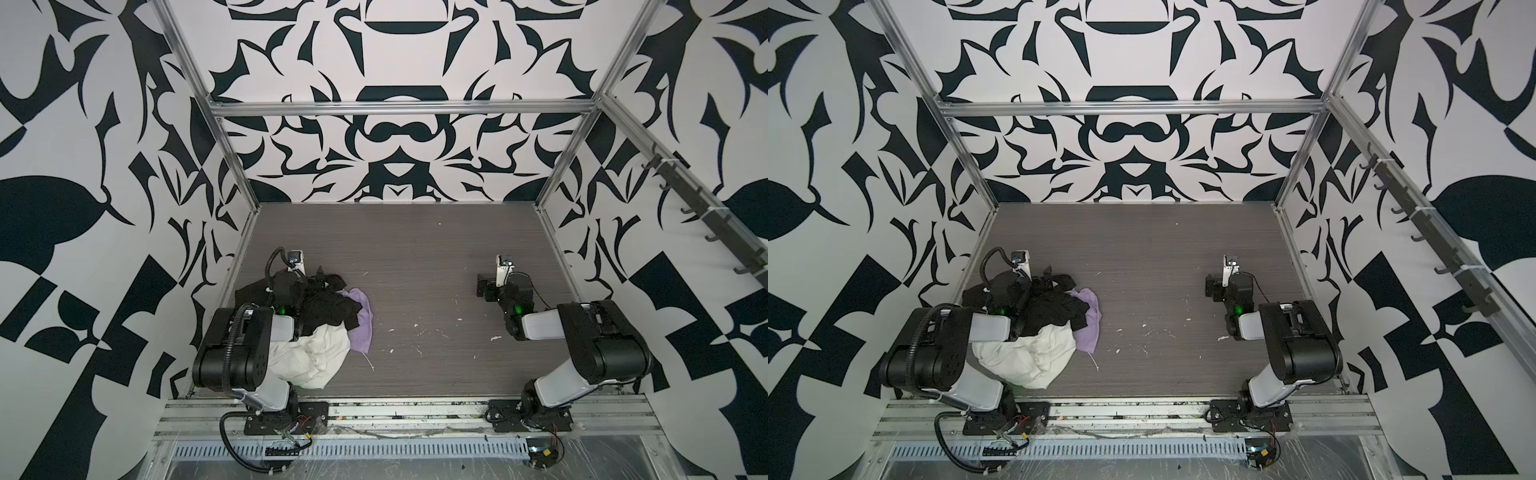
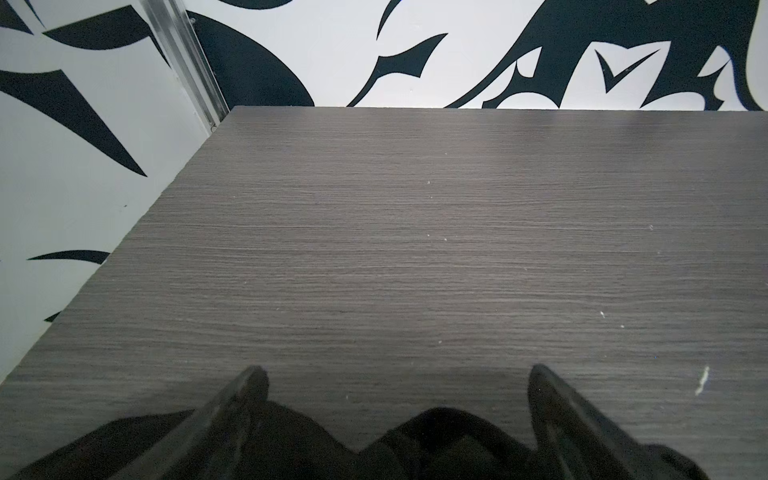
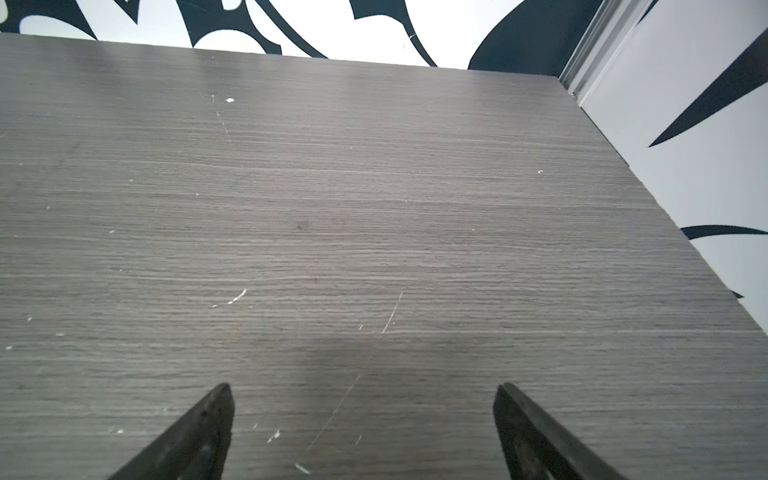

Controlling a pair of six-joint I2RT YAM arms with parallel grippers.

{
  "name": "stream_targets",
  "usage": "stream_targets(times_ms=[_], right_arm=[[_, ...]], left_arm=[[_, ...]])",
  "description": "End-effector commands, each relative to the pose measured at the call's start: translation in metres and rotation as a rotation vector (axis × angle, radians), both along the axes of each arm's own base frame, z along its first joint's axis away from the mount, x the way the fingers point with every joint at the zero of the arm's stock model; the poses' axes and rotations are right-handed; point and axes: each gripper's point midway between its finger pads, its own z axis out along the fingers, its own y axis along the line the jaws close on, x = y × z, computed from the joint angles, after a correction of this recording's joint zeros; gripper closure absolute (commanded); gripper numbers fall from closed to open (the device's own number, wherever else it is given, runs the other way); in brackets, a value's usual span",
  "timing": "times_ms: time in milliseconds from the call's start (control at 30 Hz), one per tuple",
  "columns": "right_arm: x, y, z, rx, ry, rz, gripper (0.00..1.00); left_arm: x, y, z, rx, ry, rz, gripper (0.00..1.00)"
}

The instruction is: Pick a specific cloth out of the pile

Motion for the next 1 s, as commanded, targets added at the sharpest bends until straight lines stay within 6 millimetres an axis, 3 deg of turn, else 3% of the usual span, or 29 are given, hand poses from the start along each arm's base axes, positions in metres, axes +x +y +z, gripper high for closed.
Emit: stream_targets(times_ms=[0, 800, 967], right_arm=[[0.008, 0.001, 0.015, 0.011, -0.042, 0.012, 0.01], [0.005, 0.000, 0.018, 0.030, -0.063, 0.018, 0.01], [0.004, -0.011, 0.017, 0.021, -0.065, -0.048, 0.00]], left_arm=[[-0.001, 0.000, -0.005, -0.005, 0.018, -0.001, 0.00], [-0.002, -0.001, -0.004, -0.006, 0.016, -0.006, 0.00], [-0.002, -0.001, -0.005, -0.004, 0.017, -0.005, 0.00]])
